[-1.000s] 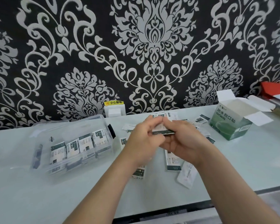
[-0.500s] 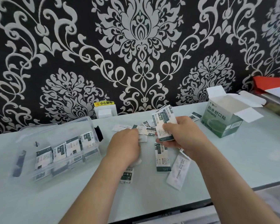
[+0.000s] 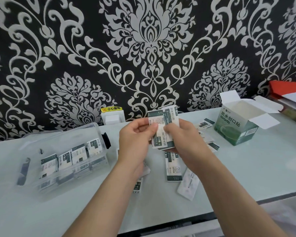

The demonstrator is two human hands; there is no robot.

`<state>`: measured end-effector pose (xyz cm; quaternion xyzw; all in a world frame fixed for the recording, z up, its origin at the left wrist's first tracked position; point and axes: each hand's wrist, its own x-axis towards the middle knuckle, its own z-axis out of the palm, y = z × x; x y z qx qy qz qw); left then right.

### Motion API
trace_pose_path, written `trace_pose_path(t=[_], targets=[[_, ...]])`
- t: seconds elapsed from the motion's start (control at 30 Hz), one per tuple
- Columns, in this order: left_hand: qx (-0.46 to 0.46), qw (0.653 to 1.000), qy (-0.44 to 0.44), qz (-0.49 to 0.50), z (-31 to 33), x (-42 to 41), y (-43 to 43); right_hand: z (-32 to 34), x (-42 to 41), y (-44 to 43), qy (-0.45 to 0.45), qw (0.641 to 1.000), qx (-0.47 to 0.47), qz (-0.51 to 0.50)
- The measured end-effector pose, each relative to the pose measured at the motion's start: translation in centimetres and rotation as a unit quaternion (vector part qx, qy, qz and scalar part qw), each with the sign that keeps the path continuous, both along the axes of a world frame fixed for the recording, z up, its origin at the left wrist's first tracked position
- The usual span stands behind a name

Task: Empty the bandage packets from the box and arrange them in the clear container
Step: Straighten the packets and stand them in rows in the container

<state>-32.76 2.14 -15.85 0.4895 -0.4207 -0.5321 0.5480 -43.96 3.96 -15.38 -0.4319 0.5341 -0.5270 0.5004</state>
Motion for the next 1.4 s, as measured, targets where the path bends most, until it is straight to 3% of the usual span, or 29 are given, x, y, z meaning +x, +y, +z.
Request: trace_pose_path(t=[0.07, 0.17, 0.27, 0.3, 0.33, 0.37, 0.43, 0.5, 0.6, 0.67, 0.8, 0.93, 1.03, 1.13, 1.2, 1.27, 1.4], targets=[[0.016, 0.999, 0.05, -0.005, -0.1, -0.1, -0.1, 0.0, 0.0, 0.0, -0.038, 0.999, 0.006, 0.012], [0.019, 0.999, 0.024, -0.029, -0.3, -0.3, -0.2, -0.1, -0.2, 0.2, -0.064, 0.996, 0.007, 0.065], [0.026, 0.994, -0.035, -0.102, -0.6, -0.2, -0.3, -0.2, -1.2, 0.3, 0.021, 0.997, -0.012, 0.069], [0.019, 0.987, -0.102, -0.126, -0.8, -0.2, -0.3, -0.2, -1.8, 0.2, 0.066, 0.997, -0.013, 0.036], [-0.007, 0.965, -0.216, -0.151, -1.0, -0.1, -0.3, -0.3, -2.4, 0.1, 0.115, 0.993, -0.007, -0.004], [-0.041, 0.919, -0.349, -0.18, -1.4, -0.1, -0.2, -0.4, -3.1, -0.1, 0.152, 0.988, 0.002, -0.037], [-0.093, 0.798, -0.546, -0.237, -2.1, -0.4, 0.4, -0.6, -4.2, -0.3, 0.193, 0.979, 0.017, -0.064], [-0.111, 0.742, -0.603, -0.271, -2.7, -0.8, 0.6, -1.0, -4.6, -0.4, 0.207, 0.976, 0.025, -0.057], [-0.104, 0.735, -0.608, -0.283, -2.8, -0.9, -0.1, -1.2, -4.5, -0.2, 0.212, 0.976, 0.034, -0.034], [-0.069, 0.739, -0.599, -0.3, -2.7, -1.0, -0.5, -1.1, -4.4, -0.1, 0.191, 0.98, 0.046, -0.023], [-0.015, 0.795, -0.536, -0.283, -3.1, -0.9, -1.0, -0.6, -4.3, 0.2, 0.161, 0.985, 0.064, -0.012], [-0.067, 0.821, -0.546, -0.153, -3.2, -0.9, -0.9, -0.4, -4.1, 0.4, 0.167, 0.983, 0.078, -0.001], [-0.102, 0.828, -0.537, -0.123, -2.9, -0.8, -0.7, -0.5, -4.0, 0.2, 0.165, 0.983, 0.083, -0.006], [-0.118, 0.888, -0.433, -0.099, -1.0, 0.2, -0.9, -0.7, -3.7, 0.1, 0.137, 0.987, 0.078, -0.038], [-0.115, 0.935, -0.322, -0.095, 0.5, 1.3, -0.8, -0.7, -2.9, 0.1, 0.104, 0.991, 0.078, -0.028], [-0.108, 0.958, -0.251, -0.085, 1.2, 2.0, -0.6, -0.5, -1.5, 0.3, 0.032, 0.995, 0.084, 0.03], [-0.137, 0.954, -0.263, -0.04, 0.6, 2.3, -0.5, 0.1, 0.3, 0.9, -0.106, 0.983, 0.103, 0.111]])
